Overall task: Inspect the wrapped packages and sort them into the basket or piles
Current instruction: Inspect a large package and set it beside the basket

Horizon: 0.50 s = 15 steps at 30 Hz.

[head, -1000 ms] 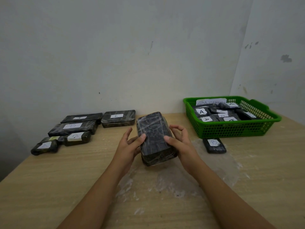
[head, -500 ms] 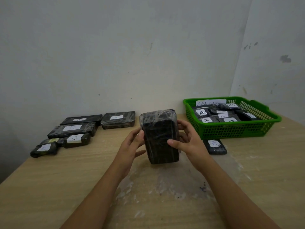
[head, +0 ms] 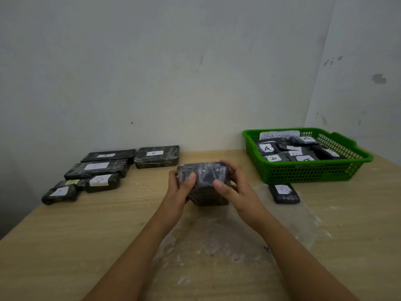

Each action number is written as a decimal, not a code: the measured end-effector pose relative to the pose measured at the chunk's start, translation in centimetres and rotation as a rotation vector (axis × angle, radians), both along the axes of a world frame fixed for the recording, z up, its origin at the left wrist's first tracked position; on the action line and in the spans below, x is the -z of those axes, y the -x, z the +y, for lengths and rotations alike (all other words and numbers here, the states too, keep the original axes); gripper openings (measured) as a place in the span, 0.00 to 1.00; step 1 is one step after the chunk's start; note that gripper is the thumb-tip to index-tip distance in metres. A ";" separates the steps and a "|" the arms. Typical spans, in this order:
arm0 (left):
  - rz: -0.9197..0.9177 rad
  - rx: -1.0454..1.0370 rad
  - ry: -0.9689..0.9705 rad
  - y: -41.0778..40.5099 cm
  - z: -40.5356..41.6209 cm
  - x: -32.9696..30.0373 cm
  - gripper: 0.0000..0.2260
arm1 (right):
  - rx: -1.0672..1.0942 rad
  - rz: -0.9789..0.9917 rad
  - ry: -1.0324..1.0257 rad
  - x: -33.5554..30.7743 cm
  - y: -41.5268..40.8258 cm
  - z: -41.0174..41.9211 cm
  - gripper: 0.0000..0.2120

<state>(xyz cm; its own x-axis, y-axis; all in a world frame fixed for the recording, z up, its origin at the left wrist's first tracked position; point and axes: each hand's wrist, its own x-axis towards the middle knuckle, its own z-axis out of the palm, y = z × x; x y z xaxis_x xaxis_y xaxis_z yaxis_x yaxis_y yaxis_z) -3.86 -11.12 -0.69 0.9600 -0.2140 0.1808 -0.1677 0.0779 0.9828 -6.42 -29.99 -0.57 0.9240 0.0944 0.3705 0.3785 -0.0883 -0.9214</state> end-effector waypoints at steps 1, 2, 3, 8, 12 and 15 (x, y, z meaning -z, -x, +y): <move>-0.028 0.018 -0.052 0.2 -0.1 0.1 0.25 | 0.004 0.025 -0.025 0.0 0.1 0.3 0.26; -0.050 0.029 -0.088 0.4 -0.2 0.2 0.24 | 0.015 0.041 -0.042 0.0 0.2 0.5 0.23; -0.064 0.034 -0.105 0.5 -0.4 0.3 0.22 | 0.028 0.048 -0.056 0.1 0.3 0.7 0.21; -0.094 -0.006 -0.171 1.4 -1.0 -0.1 0.22 | 0.023 0.065 -0.086 0.2 0.1 1.0 0.21; -0.094 -0.019 -0.182 1.5 -0.9 -0.3 0.20 | 0.016 0.092 -0.079 0.7 0.1 1.0 0.17; -0.099 -0.015 -0.188 1.7 -0.9 -0.5 0.19 | 0.028 0.067 -0.001 0.8 0.2 0.8 0.19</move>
